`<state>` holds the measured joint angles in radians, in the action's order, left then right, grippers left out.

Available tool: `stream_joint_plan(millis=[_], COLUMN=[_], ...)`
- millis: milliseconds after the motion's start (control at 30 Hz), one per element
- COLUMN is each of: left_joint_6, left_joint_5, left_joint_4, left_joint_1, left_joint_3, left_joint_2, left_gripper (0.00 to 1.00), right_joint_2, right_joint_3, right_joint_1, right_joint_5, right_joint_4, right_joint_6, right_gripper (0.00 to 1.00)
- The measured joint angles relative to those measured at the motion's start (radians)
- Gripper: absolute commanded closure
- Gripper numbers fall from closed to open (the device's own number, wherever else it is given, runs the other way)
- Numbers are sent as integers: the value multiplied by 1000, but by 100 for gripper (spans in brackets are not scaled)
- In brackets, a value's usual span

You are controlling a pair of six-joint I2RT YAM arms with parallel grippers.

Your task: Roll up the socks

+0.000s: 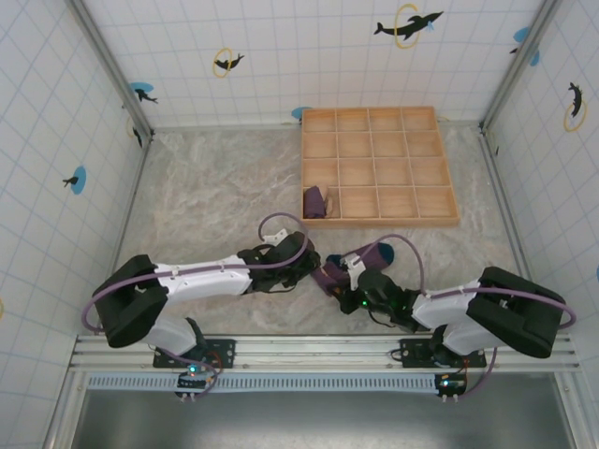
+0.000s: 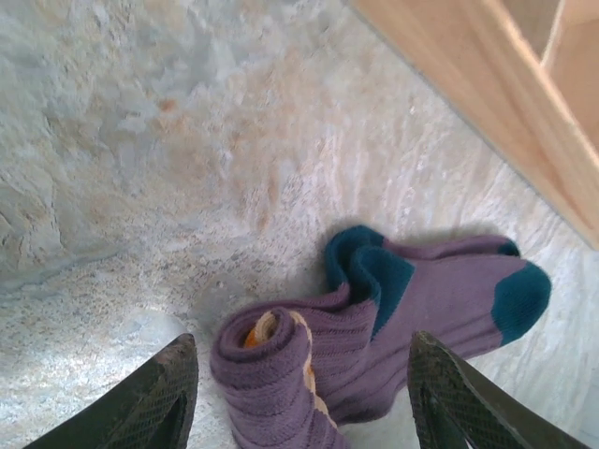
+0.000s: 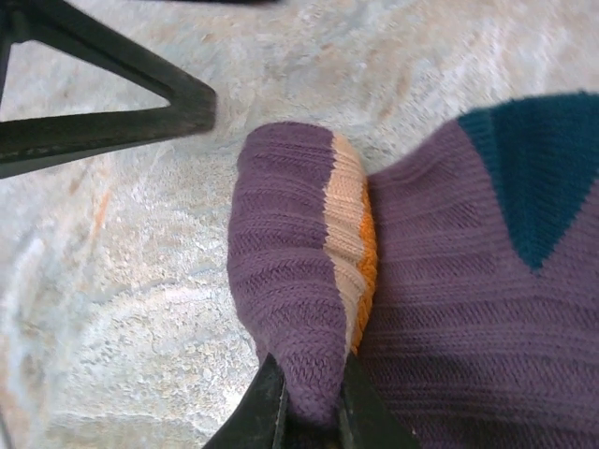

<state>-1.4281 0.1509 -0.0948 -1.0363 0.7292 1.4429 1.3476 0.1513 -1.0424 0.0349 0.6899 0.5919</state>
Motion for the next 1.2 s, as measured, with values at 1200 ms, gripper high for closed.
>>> stream_joint_plan(millis=[1200], left_joint_6=[220], left_joint_5=[-222], left_joint_4=[290], left_joint_1=[-18], left_joint_3=[-59], left_joint_2=[177], left_gripper=[51], right_joint_2=[63], right_joint_3=[-62], right_joint_1=[239], right_joint_5=[-247], right_joint_4=[121], right_joint_6=[667], right_gripper=[100])
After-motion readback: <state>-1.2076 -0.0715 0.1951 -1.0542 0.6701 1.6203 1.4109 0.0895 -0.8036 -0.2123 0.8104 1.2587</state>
